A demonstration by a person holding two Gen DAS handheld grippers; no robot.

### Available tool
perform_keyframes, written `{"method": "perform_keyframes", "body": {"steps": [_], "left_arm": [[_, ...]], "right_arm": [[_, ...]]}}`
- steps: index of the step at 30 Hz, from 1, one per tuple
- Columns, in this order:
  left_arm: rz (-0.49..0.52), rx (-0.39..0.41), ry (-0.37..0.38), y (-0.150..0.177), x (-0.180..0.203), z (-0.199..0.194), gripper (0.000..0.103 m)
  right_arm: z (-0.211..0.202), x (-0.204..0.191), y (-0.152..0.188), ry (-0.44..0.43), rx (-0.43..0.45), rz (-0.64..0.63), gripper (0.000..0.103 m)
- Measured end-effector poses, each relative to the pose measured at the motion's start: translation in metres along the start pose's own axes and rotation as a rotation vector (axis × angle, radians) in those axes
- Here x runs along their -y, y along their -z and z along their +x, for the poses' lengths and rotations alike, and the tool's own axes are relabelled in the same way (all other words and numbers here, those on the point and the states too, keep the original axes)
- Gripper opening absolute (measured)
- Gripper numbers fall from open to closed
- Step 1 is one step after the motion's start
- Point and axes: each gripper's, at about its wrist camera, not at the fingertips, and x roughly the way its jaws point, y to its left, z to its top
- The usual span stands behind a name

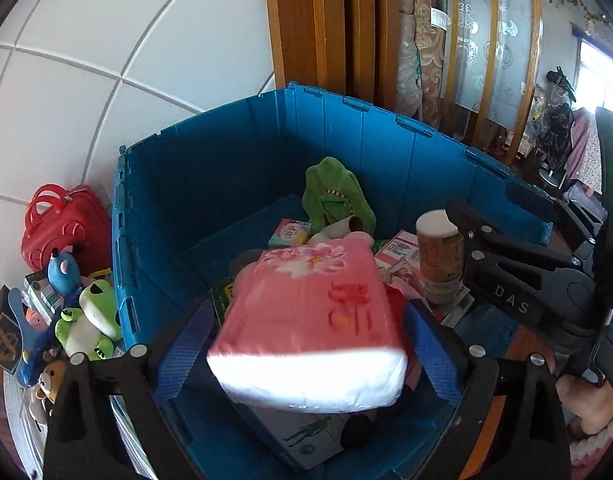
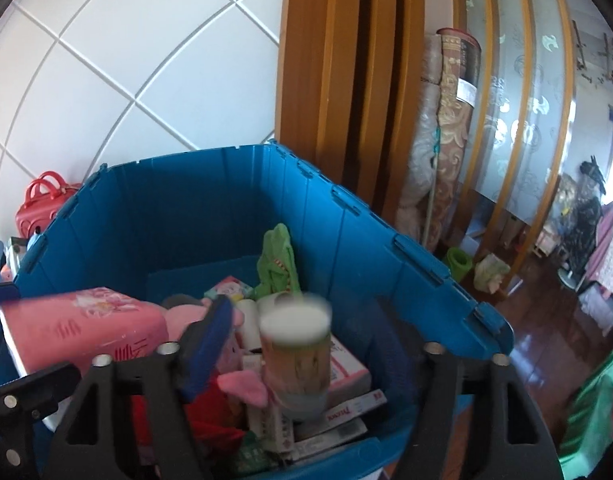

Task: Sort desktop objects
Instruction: 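Open both grippers to drop the tissue pack and pill bottle into the bin, then withdraw both open grippers from the bin back to the pile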

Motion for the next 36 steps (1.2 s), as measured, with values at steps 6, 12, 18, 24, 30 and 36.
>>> {"method": "perform_keyframes", "body": {"steps": [6, 12, 18, 24, 30, 36], "left_arm": [[0.003, 0.003, -0.007, 0.004, -0.002, -0.003, 0.097], [0.002, 0.032, -0.018, 0.009, -0.007, -0.012, 0.097], [-0.023, 0.061, -0.033, 0.014, -0.022, -0.025, 0.097], [-0.056, 0.094, -0.058, 0.024, -0.050, -0.040, 0.097], [-0.114, 0.128, -0.099, 0.046, -0.101, -0.063, 0.097], [-0.211, 0.138, -0.158, 0.085, -0.179, -0.086, 0.097]], "right_arm": [[-0.006, 0.004, 0.005, -0.011, 0.010, 0.004, 0.092], [-0.024, -0.004, 0.008, -0.038, 0.014, 0.016, 0.103], [-0.038, -0.013, 0.003, -0.055, 0.028, 0.022, 0.103], [-0.056, -0.042, -0.002, -0.122, 0.059, -0.007, 0.103], [-0.076, -0.088, -0.009, -0.190, 0.093, -0.031, 0.103], [-0.103, -0.156, -0.014, -0.278, 0.144, -0.065, 0.103]]}}
